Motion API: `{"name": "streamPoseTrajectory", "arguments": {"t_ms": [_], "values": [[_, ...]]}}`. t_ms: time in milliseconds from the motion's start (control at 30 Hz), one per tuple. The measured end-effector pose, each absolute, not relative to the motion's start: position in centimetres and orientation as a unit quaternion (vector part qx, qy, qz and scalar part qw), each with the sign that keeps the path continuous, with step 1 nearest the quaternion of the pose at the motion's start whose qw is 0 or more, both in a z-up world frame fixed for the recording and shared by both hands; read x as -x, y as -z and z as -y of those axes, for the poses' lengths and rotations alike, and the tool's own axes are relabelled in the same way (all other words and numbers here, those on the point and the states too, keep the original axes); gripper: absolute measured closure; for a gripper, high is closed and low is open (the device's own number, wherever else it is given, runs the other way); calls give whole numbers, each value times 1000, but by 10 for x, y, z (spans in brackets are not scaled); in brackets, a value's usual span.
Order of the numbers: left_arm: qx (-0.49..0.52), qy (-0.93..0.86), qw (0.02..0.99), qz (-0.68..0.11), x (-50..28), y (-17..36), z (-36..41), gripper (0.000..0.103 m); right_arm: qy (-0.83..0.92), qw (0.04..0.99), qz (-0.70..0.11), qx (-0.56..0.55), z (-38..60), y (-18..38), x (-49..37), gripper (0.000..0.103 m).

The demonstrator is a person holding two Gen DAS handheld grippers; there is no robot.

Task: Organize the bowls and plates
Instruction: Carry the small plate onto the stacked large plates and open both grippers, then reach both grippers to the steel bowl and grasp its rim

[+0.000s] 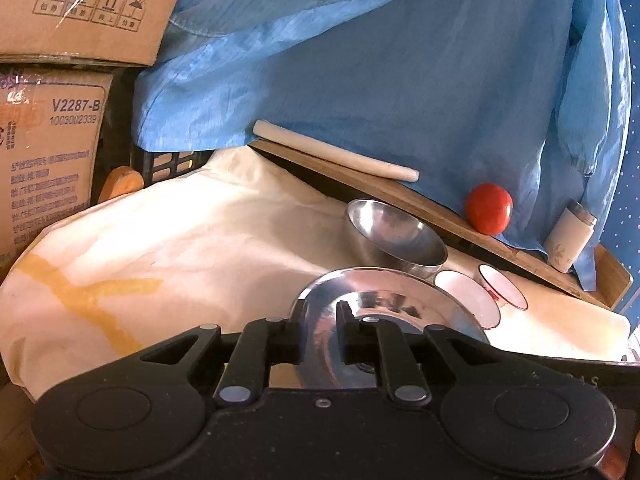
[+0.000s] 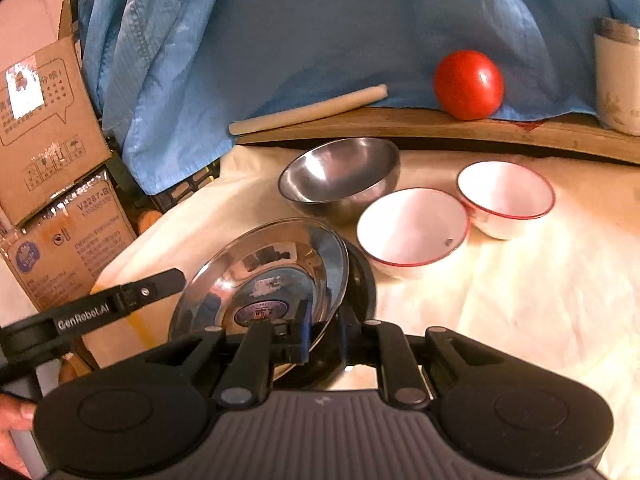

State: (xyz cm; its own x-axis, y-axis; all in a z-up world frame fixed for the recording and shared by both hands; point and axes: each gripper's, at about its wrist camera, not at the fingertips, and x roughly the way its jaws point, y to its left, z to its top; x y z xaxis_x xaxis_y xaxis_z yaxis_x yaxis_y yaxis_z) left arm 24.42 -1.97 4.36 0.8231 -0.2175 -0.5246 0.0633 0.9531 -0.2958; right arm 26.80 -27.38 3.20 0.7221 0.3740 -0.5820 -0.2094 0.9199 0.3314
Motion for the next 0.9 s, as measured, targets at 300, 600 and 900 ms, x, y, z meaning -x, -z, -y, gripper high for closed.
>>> {"name": "streamPoseTrajectory", "arguments": {"t_ms": [300, 600, 900], "values": [[132, 67, 947, -286, -244, -43, 18, 66, -130, 937, -315, -81, 271, -31, -254, 72], [130, 56, 950, -279, -245, -44, 19, 33, -115, 945, -294, -85, 278, -30, -246, 39], [128, 48, 952, -273, -252, -44, 19, 4, -105, 946, -286, -111, 294, -25, -245, 9]]}}
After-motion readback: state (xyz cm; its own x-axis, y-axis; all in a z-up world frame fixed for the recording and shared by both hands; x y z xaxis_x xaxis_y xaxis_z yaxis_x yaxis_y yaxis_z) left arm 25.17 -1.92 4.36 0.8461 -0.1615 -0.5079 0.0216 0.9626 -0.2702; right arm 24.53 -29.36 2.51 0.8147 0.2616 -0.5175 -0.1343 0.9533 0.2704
